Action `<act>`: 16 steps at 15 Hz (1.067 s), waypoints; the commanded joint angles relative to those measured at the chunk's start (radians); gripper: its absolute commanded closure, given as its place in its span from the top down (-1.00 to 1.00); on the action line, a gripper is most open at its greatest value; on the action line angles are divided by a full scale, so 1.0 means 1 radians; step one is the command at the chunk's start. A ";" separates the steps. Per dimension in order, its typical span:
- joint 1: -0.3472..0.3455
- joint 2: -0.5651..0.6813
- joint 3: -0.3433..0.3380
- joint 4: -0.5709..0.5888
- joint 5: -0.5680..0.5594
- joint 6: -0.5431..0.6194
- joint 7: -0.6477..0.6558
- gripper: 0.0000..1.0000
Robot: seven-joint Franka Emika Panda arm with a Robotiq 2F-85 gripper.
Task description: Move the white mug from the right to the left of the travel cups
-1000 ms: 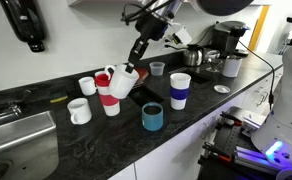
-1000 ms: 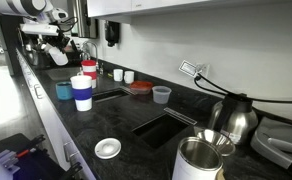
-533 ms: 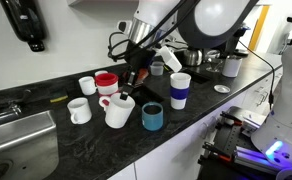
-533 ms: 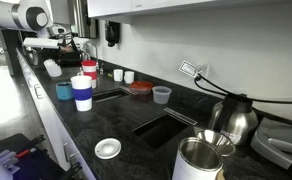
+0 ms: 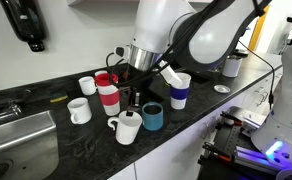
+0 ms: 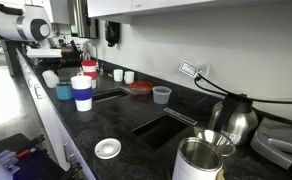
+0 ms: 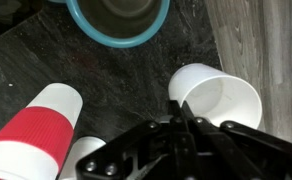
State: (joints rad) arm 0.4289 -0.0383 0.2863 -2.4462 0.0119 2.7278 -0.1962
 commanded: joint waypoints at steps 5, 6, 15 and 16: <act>-0.053 0.086 0.013 0.058 -0.302 0.012 0.026 -0.45; -0.056 0.092 0.012 0.072 -0.332 0.012 0.043 -0.44; -0.095 0.066 0.001 0.209 -0.267 -0.006 0.100 0.73; -0.093 0.089 -0.001 0.200 -0.308 0.001 0.101 0.38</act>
State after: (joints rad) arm 0.3465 0.0508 0.2749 -2.2451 -0.2974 2.7303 -0.0914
